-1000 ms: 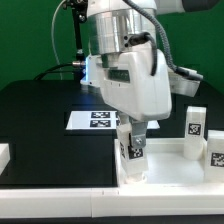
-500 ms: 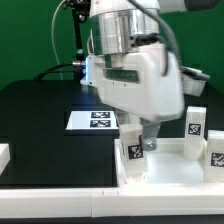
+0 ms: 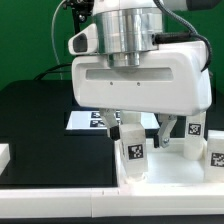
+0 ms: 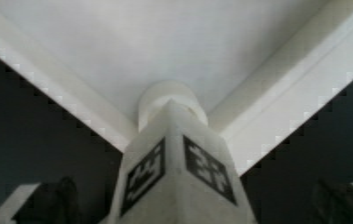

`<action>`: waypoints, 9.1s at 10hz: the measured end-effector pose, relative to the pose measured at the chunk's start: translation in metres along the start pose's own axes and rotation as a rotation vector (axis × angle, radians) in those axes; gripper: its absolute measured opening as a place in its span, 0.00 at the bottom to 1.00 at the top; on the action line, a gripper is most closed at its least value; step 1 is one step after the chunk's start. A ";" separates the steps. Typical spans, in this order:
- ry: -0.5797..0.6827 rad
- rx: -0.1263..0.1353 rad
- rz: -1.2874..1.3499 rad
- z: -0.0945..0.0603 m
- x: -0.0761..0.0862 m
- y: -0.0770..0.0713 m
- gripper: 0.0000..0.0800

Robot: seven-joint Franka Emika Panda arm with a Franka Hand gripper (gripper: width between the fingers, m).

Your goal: Assemble square table

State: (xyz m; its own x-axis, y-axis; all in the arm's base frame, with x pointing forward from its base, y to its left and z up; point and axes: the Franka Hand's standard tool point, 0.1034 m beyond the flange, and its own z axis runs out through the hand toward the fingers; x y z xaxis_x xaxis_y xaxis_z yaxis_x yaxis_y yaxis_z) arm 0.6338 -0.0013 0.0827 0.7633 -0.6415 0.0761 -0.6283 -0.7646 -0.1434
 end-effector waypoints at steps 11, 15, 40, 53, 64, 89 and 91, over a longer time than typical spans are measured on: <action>0.016 -0.027 0.071 -0.001 -0.002 0.001 0.36; -0.011 -0.015 0.693 0.000 -0.007 -0.005 0.36; 0.023 -0.033 0.627 -0.002 0.004 0.002 0.36; 0.016 -0.058 -0.071 0.000 -0.002 0.001 0.81; 0.024 -0.070 0.280 0.000 0.001 0.002 0.36; -0.009 -0.062 -0.032 0.006 0.003 0.012 0.36; -0.001 -0.070 0.211 0.008 -0.003 0.006 0.36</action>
Offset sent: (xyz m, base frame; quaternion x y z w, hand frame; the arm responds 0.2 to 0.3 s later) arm 0.0000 0.0000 0.0000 0.0000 0.0000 0.0000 1.0000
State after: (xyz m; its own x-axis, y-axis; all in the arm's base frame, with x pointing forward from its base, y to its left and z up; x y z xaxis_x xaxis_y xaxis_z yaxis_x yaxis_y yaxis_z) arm 0.6289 -0.0034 0.0739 0.6138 -0.7878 0.0510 -0.7831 -0.6157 -0.0873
